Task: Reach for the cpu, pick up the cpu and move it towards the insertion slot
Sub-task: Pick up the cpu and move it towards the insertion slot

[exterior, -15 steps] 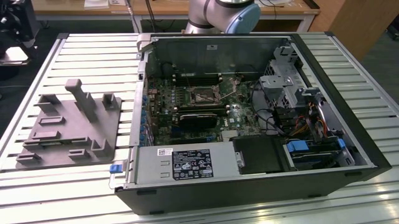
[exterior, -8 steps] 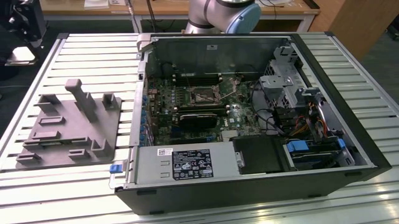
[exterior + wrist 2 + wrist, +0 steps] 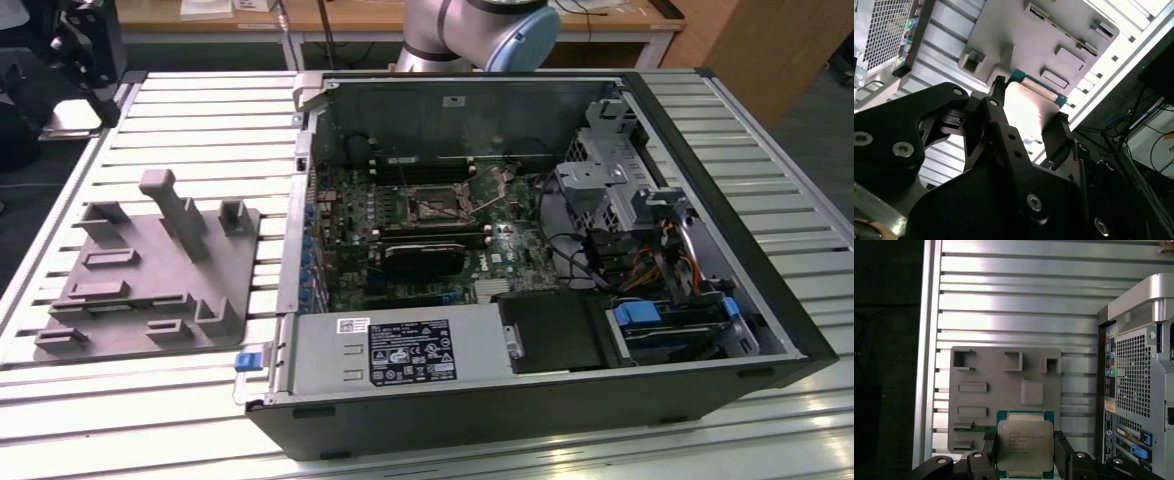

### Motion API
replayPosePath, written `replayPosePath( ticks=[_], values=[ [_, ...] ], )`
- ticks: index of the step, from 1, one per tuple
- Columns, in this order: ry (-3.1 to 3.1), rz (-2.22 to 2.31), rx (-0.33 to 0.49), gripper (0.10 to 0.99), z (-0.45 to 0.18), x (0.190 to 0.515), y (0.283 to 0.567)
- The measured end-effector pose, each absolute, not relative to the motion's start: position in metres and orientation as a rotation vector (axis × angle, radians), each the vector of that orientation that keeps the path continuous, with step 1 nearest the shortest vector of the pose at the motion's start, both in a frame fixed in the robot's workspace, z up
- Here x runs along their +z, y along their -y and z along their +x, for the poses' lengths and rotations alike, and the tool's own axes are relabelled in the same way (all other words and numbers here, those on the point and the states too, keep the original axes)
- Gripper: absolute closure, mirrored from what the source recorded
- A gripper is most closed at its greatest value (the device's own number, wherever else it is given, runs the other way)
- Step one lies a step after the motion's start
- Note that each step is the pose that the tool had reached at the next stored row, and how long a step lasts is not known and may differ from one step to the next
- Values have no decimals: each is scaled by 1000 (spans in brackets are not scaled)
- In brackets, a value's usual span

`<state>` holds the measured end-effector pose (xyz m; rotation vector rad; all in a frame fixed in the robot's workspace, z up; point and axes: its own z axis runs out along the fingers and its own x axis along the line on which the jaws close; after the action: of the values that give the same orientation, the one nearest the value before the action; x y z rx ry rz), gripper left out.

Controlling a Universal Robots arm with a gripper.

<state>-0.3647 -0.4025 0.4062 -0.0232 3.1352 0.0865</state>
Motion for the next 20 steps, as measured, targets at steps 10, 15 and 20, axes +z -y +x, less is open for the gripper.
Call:
replayPosePath(
  ticks=[10, 15, 20],
  values=[
    [-3135, -23, 86, 545, -339, 406, 402],
    [-3135, -23, 87, 545, -324, 406, 402],
    [-3135, -23, 86, 545, -307, 406, 402]
  ],
)
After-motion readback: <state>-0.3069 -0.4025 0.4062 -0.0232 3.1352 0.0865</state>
